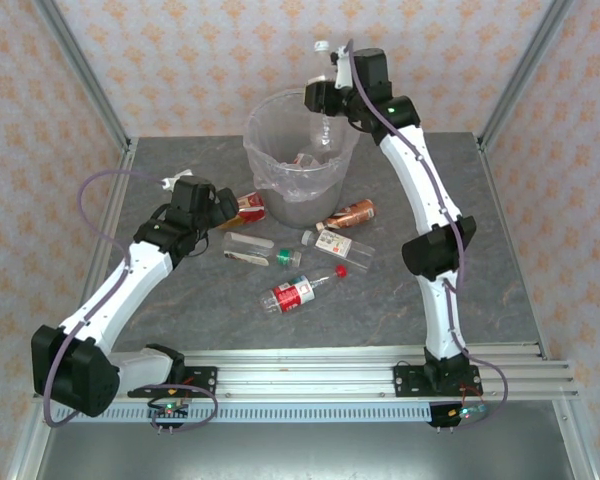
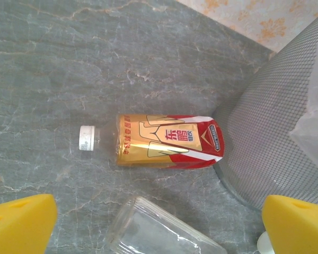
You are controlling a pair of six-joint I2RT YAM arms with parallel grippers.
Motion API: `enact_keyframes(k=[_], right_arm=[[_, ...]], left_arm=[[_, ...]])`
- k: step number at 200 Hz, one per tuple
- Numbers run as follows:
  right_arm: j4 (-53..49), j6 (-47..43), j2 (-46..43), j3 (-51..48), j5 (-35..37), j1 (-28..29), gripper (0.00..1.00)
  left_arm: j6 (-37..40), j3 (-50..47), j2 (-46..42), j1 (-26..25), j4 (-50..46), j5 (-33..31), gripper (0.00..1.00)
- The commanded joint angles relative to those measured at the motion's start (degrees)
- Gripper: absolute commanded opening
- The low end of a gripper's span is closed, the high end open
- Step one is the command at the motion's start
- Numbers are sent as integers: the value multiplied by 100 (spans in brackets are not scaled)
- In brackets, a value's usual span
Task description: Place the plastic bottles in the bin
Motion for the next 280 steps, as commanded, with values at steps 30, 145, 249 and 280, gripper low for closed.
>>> enact_keyframes(k=[30, 145, 249, 280], right_arm=[[-429, -483, 225, 238, 449, 13, 54], [-1166, -2191, 381, 248, 1336, 367, 71], [-1405, -2205, 107, 257, 897, 367, 90], [-1424, -2082, -29, 257, 792, 362, 93]], left_arm=[[200, -11, -119, 65, -280, -233, 100], [115, -143, -213, 509, -34, 379, 100], [73, -221, -148, 616, 70, 521, 100], [25, -195, -39, 636, 157, 678, 100]])
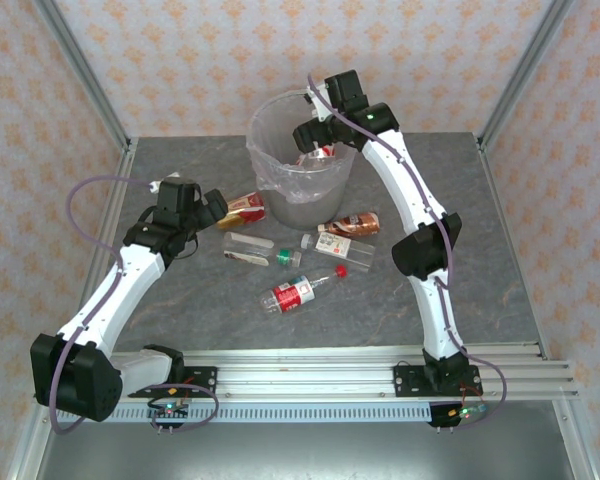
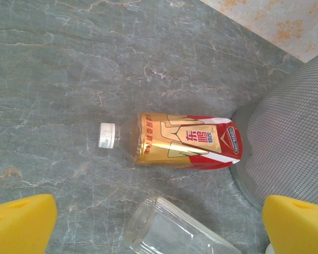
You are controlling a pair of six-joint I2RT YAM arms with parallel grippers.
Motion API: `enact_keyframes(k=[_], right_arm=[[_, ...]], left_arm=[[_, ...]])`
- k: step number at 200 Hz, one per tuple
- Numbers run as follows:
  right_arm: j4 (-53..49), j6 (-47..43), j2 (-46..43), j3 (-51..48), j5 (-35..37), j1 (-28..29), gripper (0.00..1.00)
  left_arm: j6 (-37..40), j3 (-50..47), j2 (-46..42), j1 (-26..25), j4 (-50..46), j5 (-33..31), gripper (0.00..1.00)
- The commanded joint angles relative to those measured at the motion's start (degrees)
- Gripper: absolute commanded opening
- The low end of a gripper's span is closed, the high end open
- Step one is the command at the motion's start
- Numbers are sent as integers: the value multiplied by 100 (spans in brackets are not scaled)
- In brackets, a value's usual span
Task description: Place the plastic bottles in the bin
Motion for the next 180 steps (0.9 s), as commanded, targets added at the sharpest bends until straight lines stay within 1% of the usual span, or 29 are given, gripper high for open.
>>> enact_keyframes(k=[1, 15, 20, 40, 85, 137, 159, 172, 180], right_arm=[[-138, 82, -317, 243, -136, -8, 93], [-147, 159, -404, 240, -194, -10, 94], [-163, 195, -430, 236, -204, -9, 97], [-207, 289, -522, 236, -283, -12, 100], [-454, 502, -770, 237, -315, -2, 99], [-979, 502, -1225, 99, 273, 93, 99], [-956, 579, -1543, -306, 372, 174, 99], [-709, 595, -1875, -804, 499, 266, 99], [-448, 608, -2123, -1277, 596, 321, 99]], left_arm=[[-97, -15, 56, 44, 180, 145, 100], [-120, -14, 99, 44, 197, 226, 100], [-122, -9, 113, 44, 203, 254, 100], [-122, -1, 183, 47, 218, 355, 100], [-135, -12, 318, 55, 168, 341, 100], [-198, -70, 517, 70, 113, 411, 100], [-354, -77, 692, 66, -9, 498, 100], [-506, -141, 757, 69, -22, 576, 100], [-609, -192, 787, 68, -17, 642, 100]])
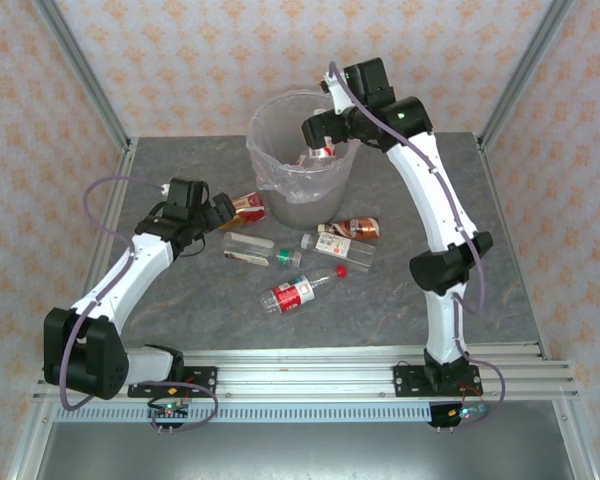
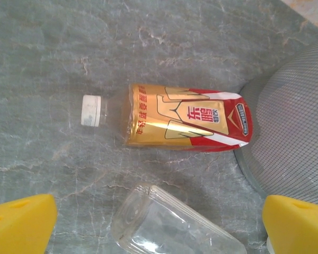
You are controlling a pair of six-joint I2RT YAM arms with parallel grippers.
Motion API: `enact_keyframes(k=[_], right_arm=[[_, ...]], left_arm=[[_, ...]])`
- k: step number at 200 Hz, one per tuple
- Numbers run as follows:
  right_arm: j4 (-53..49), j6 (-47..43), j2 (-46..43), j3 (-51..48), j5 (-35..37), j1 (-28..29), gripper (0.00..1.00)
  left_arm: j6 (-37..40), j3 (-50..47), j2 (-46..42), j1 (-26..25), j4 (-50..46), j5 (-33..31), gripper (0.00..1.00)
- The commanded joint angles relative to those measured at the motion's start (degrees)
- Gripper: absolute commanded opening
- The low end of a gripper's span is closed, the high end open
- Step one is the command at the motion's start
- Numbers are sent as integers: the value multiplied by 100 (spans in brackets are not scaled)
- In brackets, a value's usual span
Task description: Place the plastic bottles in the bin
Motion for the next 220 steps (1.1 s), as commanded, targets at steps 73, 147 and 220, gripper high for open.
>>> enact_keyframes(k=[73, 147, 220], right_arm=[[3934, 984, -3112, -5324, 432, 251, 99], [5888, 1729, -4138, -7639, 443, 249, 99], [7343, 2231, -4554, -9055, 722, 251, 99]], left_arm=[[-973, -529, 215, 60, 57, 610, 100], [-2205, -882, 73, -318, 284, 717, 100], [-3753, -837, 78, -990, 35, 73, 100]])
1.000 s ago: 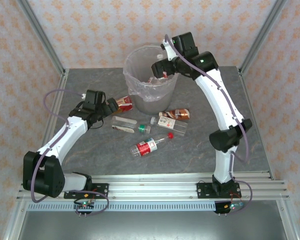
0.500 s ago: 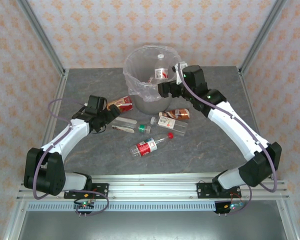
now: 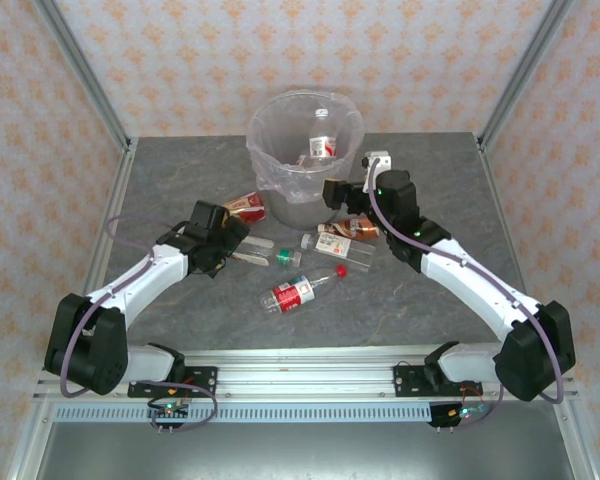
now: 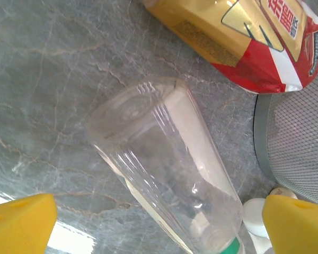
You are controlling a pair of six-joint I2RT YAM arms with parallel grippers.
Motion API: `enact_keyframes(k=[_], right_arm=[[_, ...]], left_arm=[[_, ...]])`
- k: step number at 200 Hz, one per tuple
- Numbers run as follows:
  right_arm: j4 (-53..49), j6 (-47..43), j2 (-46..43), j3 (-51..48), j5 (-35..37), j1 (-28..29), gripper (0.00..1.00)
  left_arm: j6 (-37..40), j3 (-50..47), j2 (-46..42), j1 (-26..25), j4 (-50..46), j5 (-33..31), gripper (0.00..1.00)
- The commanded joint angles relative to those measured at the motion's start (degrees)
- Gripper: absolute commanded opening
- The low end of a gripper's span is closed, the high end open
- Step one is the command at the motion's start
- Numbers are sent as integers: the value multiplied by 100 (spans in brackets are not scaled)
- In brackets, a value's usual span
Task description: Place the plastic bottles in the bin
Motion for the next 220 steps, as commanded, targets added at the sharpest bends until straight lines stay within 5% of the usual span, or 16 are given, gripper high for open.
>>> enact_keyframes(k=[1, 115, 220], right_arm=[[711, 188, -167, -158, 92, -9, 99], [207, -33, -430, -431, 426, -11, 99], [-90, -179, -773, -626, 509, -9, 99]], left_arm=[[-706, 95, -59, -259, -196, -438, 100], [-2057, 979, 1063, -847, -698, -949, 100], [-1951, 1670, 2387, -851, -767, -1127, 97]])
